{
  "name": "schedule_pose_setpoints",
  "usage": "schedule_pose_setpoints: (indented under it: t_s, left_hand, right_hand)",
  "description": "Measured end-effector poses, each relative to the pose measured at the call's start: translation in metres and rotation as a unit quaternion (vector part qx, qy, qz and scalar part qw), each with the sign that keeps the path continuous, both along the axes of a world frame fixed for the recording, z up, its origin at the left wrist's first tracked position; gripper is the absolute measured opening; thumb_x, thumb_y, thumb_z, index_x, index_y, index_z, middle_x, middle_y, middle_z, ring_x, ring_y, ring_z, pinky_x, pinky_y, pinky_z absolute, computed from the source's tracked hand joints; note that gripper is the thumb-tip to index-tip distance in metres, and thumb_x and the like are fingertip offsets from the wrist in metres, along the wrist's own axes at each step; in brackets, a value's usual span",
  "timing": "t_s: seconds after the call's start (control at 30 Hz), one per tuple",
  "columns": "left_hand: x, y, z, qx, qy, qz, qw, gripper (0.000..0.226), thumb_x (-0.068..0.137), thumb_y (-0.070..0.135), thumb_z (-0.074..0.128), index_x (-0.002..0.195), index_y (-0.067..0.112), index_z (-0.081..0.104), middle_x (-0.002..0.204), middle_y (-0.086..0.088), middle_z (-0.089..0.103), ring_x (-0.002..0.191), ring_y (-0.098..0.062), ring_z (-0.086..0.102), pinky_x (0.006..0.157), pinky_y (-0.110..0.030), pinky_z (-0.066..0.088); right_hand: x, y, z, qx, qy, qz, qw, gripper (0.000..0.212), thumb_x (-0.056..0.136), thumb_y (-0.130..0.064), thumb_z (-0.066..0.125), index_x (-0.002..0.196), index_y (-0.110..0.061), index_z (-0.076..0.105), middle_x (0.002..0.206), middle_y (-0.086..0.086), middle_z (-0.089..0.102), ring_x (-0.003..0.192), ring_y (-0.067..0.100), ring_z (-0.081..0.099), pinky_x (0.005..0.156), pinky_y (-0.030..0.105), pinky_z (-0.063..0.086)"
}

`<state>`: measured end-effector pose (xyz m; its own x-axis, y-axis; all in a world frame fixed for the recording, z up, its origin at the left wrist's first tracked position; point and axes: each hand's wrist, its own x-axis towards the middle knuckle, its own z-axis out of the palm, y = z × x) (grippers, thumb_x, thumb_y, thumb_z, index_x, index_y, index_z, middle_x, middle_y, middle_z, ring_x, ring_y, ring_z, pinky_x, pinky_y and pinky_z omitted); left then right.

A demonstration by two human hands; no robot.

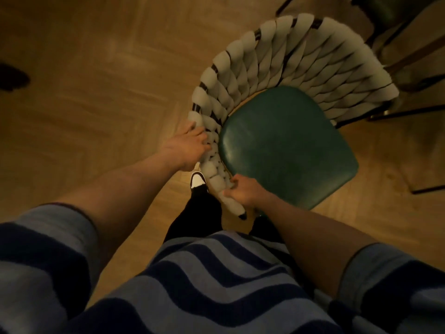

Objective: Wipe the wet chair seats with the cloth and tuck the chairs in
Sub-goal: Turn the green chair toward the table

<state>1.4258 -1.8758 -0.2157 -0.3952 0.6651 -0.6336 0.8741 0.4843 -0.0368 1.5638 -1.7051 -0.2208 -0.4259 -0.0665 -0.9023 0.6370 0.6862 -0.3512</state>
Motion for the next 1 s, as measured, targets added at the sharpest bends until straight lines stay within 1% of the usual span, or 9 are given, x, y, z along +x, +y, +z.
schedule_pose_setpoints:
  t_s: [0.1, 0.17, 0.23, 0.37, 0.5, 0.63, 0.73, 0.87, 1.0]
  left_hand:
    - [-0.033, 0.002, -0.013, -0.027, 0.023, -0.108, 0.994, 0.052, 0.085, 0.027, 0.06, 0.136, 0.028, 0.05, 0.142, -0.006, 0.042, 0.144, -0.027, 0.016, 0.119, -0.056, -0.002]
    - [-0.047, 0.006, -0.021, -0.036, 0.038, -0.159, 0.986, 0.047, 0.087, 0.027, 0.059, 0.133, 0.03, 0.052, 0.14, -0.006, 0.045, 0.144, -0.028, 0.018, 0.119, -0.058, -0.003]
    - [-0.055, 0.009, -0.026, -0.043, 0.041, -0.186, 0.981, 0.043, 0.089, 0.029, 0.057, 0.132, 0.031, 0.054, 0.138, -0.004, 0.049, 0.142, -0.027, 0.024, 0.118, -0.054, -0.001]
    - [-0.06, 0.014, -0.027, -0.031, 0.031, -0.213, 0.976, 0.041, 0.088, 0.039, 0.057, 0.129, 0.039, 0.056, 0.127, 0.002, 0.056, 0.125, -0.022, 0.039, 0.108, -0.039, 0.026]
    - [-0.048, 0.016, -0.023, -0.044, 0.032, -0.216, 0.975, 0.04, 0.086, 0.046, 0.057, 0.126, 0.039, 0.059, 0.119, 0.004, 0.06, 0.114, -0.021, 0.043, 0.098, -0.037, 0.031]
    - [0.002, 0.023, -0.014, -0.063, 0.008, -0.205, 0.977, 0.037, 0.088, 0.049, 0.053, 0.121, 0.036, 0.061, 0.111, 0.004, 0.061, 0.109, -0.021, 0.044, 0.093, -0.038, 0.03]
    - [0.054, 0.038, -0.005, -0.072, -0.028, -0.183, 0.98, 0.033, 0.089, 0.045, 0.052, 0.119, 0.033, 0.062, 0.108, 0.003, 0.063, 0.109, -0.023, 0.044, 0.091, -0.039, 0.03]
    - [0.132, 0.069, -0.001, -0.08, -0.073, -0.145, 0.983, 0.034, 0.09, 0.042, 0.051, 0.119, 0.027, 0.063, 0.114, 0.001, 0.065, 0.116, -0.028, 0.046, 0.093, -0.039, 0.029]
    - [0.188, 0.095, -0.006, -0.075, -0.09, -0.158, 0.98, 0.036, 0.09, 0.048, 0.055, 0.118, 0.026, 0.062, 0.118, -0.002, 0.065, 0.116, -0.028, 0.051, 0.091, -0.037, 0.033]
  right_hand:
    - [0.003, -0.025, -0.018, -0.011, -0.009, -0.043, 0.999, 0.076, 0.09, -0.038, 0.075, 0.153, -0.013, 0.039, 0.151, 0.007, 0.049, 0.139, 0.029, 0.047, 0.11, 0.036, 0.041]
    - [0.008, -0.035, -0.027, 0.029, 0.006, -0.038, 0.999, 0.072, 0.091, -0.034, 0.075, 0.15, -0.013, 0.041, 0.15, 0.011, 0.049, 0.137, 0.031, 0.049, 0.11, 0.038, 0.041]
    - [0.013, -0.042, -0.033, 0.073, 0.019, -0.039, 0.996, 0.064, 0.091, -0.039, 0.073, 0.145, -0.016, 0.045, 0.144, 0.012, 0.054, 0.13, 0.033, 0.054, 0.103, 0.041, 0.046]
    - [0.017, -0.053, -0.039, 0.114, 0.023, -0.068, 0.991, 0.058, 0.089, -0.051, 0.069, 0.137, -0.025, 0.049, 0.136, 0.009, 0.059, 0.124, 0.036, 0.057, 0.098, 0.047, 0.051]
    - [0.026, -0.046, -0.033, 0.112, 0.022, -0.047, 0.992, 0.05, 0.09, -0.034, 0.069, 0.135, -0.021, 0.051, 0.133, 0.011, 0.06, 0.122, 0.036, 0.057, 0.1, 0.043, 0.049]
    - [0.066, -0.022, -0.023, 0.107, 0.023, -0.014, 0.994, 0.046, 0.093, -0.029, 0.064, 0.137, -0.02, 0.054, 0.133, 0.012, 0.06, 0.121, 0.035, 0.058, 0.099, 0.042, 0.05]
    - [0.11, 0.008, -0.022, 0.131, 0.002, 0.004, 0.991, 0.053, 0.089, -0.027, 0.064, 0.141, -0.026, 0.052, 0.137, 0.009, 0.055, 0.125, 0.034, 0.055, 0.099, 0.043, 0.05]
    - [0.165, 0.053, -0.009, 0.173, -0.027, 0.031, 0.984, 0.054, 0.093, -0.017, 0.059, 0.144, -0.03, 0.048, 0.145, 0.01, 0.047, 0.133, 0.032, 0.05, 0.104, 0.047, 0.049]
    - [0.212, 0.089, 0.001, 0.244, -0.024, 0.072, 0.967, 0.046, 0.099, -0.015, 0.05, 0.143, -0.03, 0.049, 0.14, 0.004, 0.056, 0.128, 0.027, 0.057, 0.1, 0.044, 0.045]
